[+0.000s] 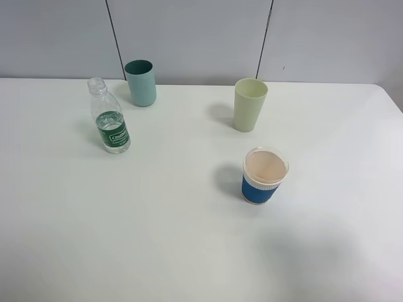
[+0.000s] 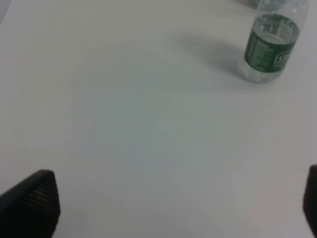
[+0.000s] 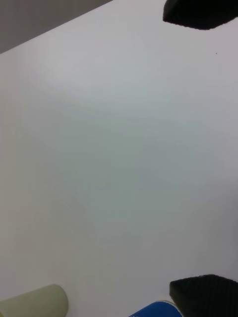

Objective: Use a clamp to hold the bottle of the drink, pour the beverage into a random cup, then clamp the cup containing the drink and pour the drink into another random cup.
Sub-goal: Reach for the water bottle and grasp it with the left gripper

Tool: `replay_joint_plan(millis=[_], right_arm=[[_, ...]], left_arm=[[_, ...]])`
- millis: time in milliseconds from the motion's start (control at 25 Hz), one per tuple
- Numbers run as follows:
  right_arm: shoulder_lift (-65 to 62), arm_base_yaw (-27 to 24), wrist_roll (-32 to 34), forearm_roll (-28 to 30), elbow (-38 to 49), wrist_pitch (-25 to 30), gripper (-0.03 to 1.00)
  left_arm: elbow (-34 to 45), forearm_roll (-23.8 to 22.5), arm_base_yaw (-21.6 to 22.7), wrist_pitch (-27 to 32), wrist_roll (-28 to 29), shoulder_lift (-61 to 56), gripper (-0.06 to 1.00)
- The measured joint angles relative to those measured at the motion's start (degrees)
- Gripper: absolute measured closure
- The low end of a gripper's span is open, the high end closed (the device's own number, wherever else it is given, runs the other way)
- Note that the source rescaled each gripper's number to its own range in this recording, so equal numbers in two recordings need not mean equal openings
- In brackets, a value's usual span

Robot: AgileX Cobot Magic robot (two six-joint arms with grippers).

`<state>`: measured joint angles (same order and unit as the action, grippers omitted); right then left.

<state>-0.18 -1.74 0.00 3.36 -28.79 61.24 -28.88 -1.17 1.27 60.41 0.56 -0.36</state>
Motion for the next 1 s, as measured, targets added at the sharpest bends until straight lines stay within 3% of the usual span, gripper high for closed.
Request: replay_joint_plan(millis=[1000], right_arm=[[0.0, 0.0, 0.0, 0.0, 0.0, 0.0, -0.03]], left_arm=[[0.0, 0.0, 0.0, 0.0, 0.01, 0.0, -0.06]])
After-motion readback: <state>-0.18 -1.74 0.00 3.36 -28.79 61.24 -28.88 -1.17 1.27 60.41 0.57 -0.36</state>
